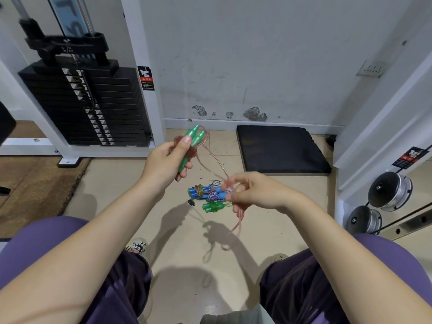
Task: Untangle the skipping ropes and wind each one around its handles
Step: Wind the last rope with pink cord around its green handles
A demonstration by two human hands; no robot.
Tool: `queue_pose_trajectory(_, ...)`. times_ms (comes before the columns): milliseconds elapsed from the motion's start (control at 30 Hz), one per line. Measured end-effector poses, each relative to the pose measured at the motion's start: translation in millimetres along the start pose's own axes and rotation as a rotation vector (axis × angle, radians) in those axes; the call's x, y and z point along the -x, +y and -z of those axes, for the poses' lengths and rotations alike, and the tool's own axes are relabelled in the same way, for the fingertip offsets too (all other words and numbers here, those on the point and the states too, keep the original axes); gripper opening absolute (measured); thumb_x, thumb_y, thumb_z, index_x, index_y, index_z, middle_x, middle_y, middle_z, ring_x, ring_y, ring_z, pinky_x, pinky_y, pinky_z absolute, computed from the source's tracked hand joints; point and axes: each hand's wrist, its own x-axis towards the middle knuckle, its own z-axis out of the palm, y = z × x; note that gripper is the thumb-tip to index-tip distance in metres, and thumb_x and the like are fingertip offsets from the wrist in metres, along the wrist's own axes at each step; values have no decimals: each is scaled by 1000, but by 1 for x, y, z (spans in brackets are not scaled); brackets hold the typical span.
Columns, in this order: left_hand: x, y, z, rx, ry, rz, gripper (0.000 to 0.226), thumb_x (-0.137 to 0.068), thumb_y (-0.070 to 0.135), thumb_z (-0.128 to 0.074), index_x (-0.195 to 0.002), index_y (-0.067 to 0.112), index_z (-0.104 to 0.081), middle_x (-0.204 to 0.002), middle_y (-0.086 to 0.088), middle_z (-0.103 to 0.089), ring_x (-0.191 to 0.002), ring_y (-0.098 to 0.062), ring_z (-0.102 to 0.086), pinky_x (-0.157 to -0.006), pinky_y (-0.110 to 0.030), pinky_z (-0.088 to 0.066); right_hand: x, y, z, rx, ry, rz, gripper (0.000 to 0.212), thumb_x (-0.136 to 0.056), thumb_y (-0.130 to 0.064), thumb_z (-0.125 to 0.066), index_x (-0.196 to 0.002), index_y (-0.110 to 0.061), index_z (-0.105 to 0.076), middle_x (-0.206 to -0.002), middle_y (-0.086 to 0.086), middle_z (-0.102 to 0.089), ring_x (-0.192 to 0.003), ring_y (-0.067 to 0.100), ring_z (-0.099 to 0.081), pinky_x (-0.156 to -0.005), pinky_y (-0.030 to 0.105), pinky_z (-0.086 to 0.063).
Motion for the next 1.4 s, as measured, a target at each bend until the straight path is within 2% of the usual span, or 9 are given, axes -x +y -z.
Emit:
queue_pose_trajectory(133, 6, -2, -5, -50, -105, -13, 40, -94, 47, -56, -87, 9, -64, -63, -6, -62, -47, -17, -48, -43, -25, -35, -2, -4, 1, -23, 67, 71, 29, -96, -34, -60, -121, -20, -57, -43, 2, -48, -45, 23, -56, -59, 30, -43)
queue_pose_trajectory(233, 7, -1, -7, -53, -122, -17, 39, -95, 47, -56, -85, 9, -64, -63, -7, -61, -46, -17, -48, -42, -24, -35, -3, -2, -1, -114, 70, 108, 20, -101, -18, -52, -101, -1, -62, -54, 5, -58, -53, 22, -60, -64, 34, -47)
queue_pose_trajectory(333, 7, 0, -7, -34, -107, -20, 38, -96, 46, -56, -84, 11, -64, -65, -9, -61, -46, -17, -48, -43, -24, -35, -5, -2, -4, -151, 72, 87, 14, -100, -12, -54, -91, -6, -64, -64, 1, -60, -56, 14, -53, -62, 27, -48)
queue_pose_trajectory(500, 7, 1, -6, 9, -26, -20, 39, -95, 47, -55, -85, 10, -64, -67, -9, -61, -46, -16, -48, -41, -22, -35, -5, -6, -6, -74, 164, 99, 19, -99, -35, -55, -115, -27, -57, -53, -9, -36, -49, 10, -31, -45, 21, -23)
queue_pose_trajectory(733, 8, -1, -6, -34, -43, 4, 39, -94, 48, -56, -85, 11, -62, -65, -7, -63, -47, -15, -49, -42, -23, -37, -7, -5, -14, 75, 184, 99, 19, -100, -12, -53, -90, -13, -69, -61, -8, -55, -54, 7, -46, -54, 18, -40)
queue_pose_trajectory(933, 10, -1, -7, -75, -108, 8, 40, -95, 49, -56, -84, 11, -63, -64, -6, -62, -48, -16, -49, -44, -24, -37, -5, -13, -15, 25, 230, 133, 21, -101, -32, -50, -116, -25, -63, -46, -18, -44, -44, 3, -35, -44, 13, -31)
queue_pose_trajectory(1133, 12, -1, -9, -115, -176, 43, 49, -93, 48, -58, -98, 0, -65, -63, -5, -63, -47, -15, -49, -42, -23, -37, -11, -6, -15, 10, 360, 104, 22, -100, -12, -50, -89, -12, -69, -54, -15, -54, -50, 3, -45, -54, 18, -38)
queue_pose_trajectory(1333, 14, 5, -9, -106, -306, 41, 44, -95, 43, -57, -92, 0, -65, -61, -7, -59, -44, -16, -46, -41, -22, -34, -15, -5, -13, 81, 454, 167, 19, -98, -29, -56, -87, -20, -70, -71, -4, -59, -67, 5, -47, -62, 22, -36)
queue_pose_trajectory(1400, 17, 7, -9, -96, -350, 40, 40, -94, 42, -57, -89, 3, -65, -59, -6, -59, -43, -16, -44, -40, -22, -33, -16, -5, -11, 86, 515, 168, 25, -99, -27, -55, -79, -19, -69, -61, -17, -58, -61, -4, -47, -58, 14, -35)
